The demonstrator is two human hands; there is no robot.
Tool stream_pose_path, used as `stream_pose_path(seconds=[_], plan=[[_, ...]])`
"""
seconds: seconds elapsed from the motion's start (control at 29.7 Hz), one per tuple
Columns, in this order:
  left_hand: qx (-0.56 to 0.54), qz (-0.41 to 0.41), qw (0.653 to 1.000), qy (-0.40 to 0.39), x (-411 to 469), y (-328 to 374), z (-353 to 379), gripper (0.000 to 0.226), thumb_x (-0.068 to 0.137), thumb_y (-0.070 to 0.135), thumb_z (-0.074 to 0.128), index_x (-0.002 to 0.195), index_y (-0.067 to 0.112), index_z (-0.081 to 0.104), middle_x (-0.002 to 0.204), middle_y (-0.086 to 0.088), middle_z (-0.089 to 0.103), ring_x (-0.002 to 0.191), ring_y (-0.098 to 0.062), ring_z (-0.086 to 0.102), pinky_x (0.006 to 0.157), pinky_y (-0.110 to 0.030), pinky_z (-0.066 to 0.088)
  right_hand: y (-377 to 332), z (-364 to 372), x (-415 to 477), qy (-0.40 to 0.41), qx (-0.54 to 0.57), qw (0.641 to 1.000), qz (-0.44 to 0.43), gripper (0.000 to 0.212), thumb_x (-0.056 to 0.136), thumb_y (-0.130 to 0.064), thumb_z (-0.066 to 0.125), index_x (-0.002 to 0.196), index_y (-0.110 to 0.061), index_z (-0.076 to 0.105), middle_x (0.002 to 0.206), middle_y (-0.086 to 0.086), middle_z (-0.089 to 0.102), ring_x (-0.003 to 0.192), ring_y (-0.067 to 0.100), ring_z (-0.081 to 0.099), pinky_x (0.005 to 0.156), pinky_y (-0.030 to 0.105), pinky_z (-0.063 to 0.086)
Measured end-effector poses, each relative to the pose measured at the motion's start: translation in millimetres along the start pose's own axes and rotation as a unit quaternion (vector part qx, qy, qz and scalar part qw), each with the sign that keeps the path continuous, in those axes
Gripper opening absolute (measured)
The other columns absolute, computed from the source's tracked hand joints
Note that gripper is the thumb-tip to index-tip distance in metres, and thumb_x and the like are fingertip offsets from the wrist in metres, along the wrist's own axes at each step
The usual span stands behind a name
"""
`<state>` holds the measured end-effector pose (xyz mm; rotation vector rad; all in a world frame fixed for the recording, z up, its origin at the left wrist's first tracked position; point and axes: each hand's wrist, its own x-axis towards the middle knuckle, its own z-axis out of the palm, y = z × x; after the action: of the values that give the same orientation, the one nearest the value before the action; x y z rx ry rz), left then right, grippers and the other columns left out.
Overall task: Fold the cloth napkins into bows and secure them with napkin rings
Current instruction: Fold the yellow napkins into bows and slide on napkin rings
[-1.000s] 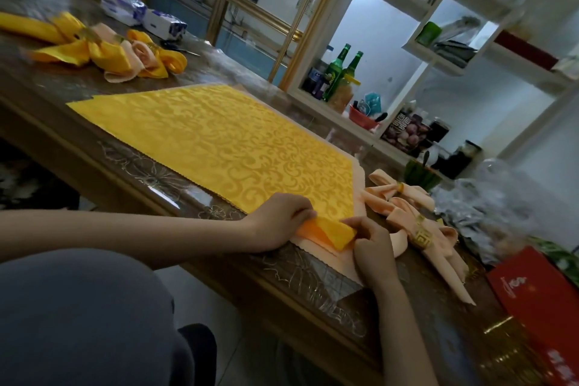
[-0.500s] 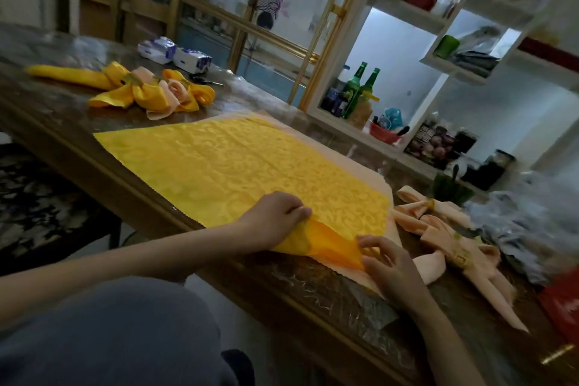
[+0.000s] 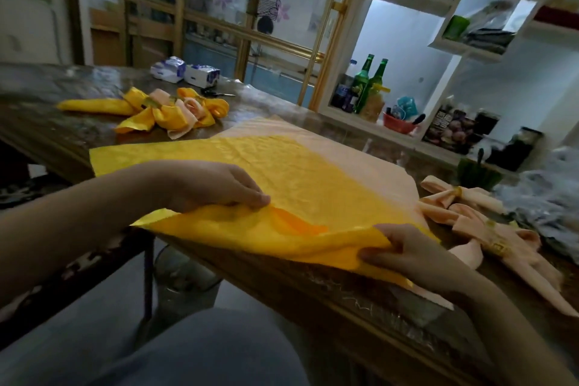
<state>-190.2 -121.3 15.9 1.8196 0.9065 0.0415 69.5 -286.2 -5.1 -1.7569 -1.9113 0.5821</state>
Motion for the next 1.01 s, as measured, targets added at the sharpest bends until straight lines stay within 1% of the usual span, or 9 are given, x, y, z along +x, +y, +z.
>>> stream_pose_path(seconds=[0.07, 0.13, 0.2, 0.27, 0.34, 0.4, 0.51, 0.61, 1.01], plan=[[0.039, -0.034, 0.995, -0.088, -5, 7, -14, 0.022, 0.086, 0.031, 0.057, 0.098, 0.014, 0.063, 0.08, 0.004, 0.062, 0.068, -0.007, 0.055, 0.063, -0.019, 0.044, -17, -6, 4, -0.101, 0.024, 0.994, 0.046, 0.045, 0.079, -0.052, 0.061, 0.096, -0.01, 0.064, 0.094, 0.014, 0.063, 0.084, 0.025, 0.061, 0.077, 0.034, 0.048], [0.126, -0.044, 0.99, -0.05, 11, 19, -32, 0.018, 0.092, 0.029, 0.052, 0.091, 0.012, 0.06, 0.072, 0.001, 0.059, 0.059, -0.009, 0.053, 0.055, -0.02, 0.046, -24, -13, 22, -0.155, 0.0, 0.98, 0.122, 0.033, 0.083, -0.041, 0.061, 0.1, -0.012, 0.06, 0.099, 0.011, 0.062, 0.088, 0.021, 0.06, 0.082, 0.029, 0.05], [0.23, -0.014, 0.965, 0.127, 45, 27, -44, 0.022, 0.098, 0.027, 0.046, 0.102, 0.01, 0.058, 0.088, -0.006, 0.061, 0.072, -0.016, 0.058, 0.061, -0.025, 0.05, -18, -17, 53, -0.073, -0.082, 0.975, 0.191, 0.022, 0.09, -0.032, 0.058, 0.108, -0.02, 0.052, 0.107, 0.002, 0.055, 0.096, 0.014, 0.054, 0.086, 0.025, 0.046], [0.296, 0.044, 0.904, 0.304, 78, 31, -46, 0.03, 0.1, 0.028, 0.041, 0.115, 0.006, 0.055, 0.111, -0.013, 0.059, 0.094, -0.024, 0.057, 0.076, -0.032, 0.046, -6, -18, 85, 0.077, -0.19, 0.954, 0.218, 0.033, 0.095, -0.028, 0.053, 0.125, -0.015, 0.047, 0.123, 0.009, 0.053, 0.109, 0.021, 0.051, 0.093, 0.034, 0.043], [0.336, 0.074, 0.854, 0.39, 96, 28, -33, 0.035, 0.1, 0.03, 0.039, 0.128, 0.01, 0.047, 0.128, -0.013, 0.053, 0.115, -0.028, 0.05, 0.091, -0.04, 0.041, 1, -2, 100, 0.176, -0.276, 0.923, 0.202, 0.046, 0.097, -0.029, 0.048, 0.138, -0.013, 0.036, 0.136, 0.011, 0.046, 0.121, 0.026, 0.047, 0.099, 0.037, 0.04], [0.352, 0.08, 0.857, 0.368, 103, 19, -14, 0.042, 0.1, 0.034, 0.036, 0.137, 0.014, 0.038, 0.139, -0.01, 0.044, 0.128, -0.029, 0.039, 0.1, -0.044, 0.034, 5, 21, 105, 0.174, -0.256, 0.942, 0.131, 0.051, 0.098, -0.034, 0.045, 0.144, -0.016, 0.03, 0.145, 0.006, 0.039, 0.131, 0.022, 0.039, 0.106, 0.032, 0.031], [0.367, 0.046, 0.899, 0.233, 92, -1, 16, 0.051, 0.1, 0.044, 0.029, 0.143, 0.017, 0.031, 0.15, -0.006, 0.031, 0.142, -0.025, 0.019, 0.11, -0.048, 0.021, 4, 51, 102, 0.043, -0.153, 0.984, 0.086, 0.058, 0.095, -0.05, 0.036, 0.146, -0.023, 0.029, 0.153, -0.001, 0.029, 0.14, 0.013, 0.026, 0.11, 0.022, 0.019], [0.389, 0.005, 0.907, 0.163, 72, -20, 27, 0.059, 0.098, 0.051, 0.026, 0.146, 0.018, 0.025, 0.156, -0.003, 0.016, 0.146, -0.024, 0.002, 0.114, -0.053, 0.007, 14, 58, 105, -0.022, -0.218, 0.969, 0.118, 0.069, 0.09, -0.063, 0.023, 0.149, -0.027, 0.022, 0.159, -0.002, 0.01, 0.146, 0.013, 0.006, 0.116, 0.029, 0.006], [0.441, 0.025, 0.88, 0.175, 30, -69, -7, 0.066, 0.093, 0.058, 0.03, 0.149, 0.027, 0.013, 0.159, 0.0, -0.004, 0.144, -0.019, -0.013, 0.116, -0.045, -0.004, 32, 49, 154, -0.034, -0.276, 0.941, 0.195, 0.068, 0.095, -0.06, 0.019, 0.152, -0.024, 0.007, 0.159, 0.002, -0.001, 0.146, 0.019, 0.001, 0.118, 0.039, 0.006]])
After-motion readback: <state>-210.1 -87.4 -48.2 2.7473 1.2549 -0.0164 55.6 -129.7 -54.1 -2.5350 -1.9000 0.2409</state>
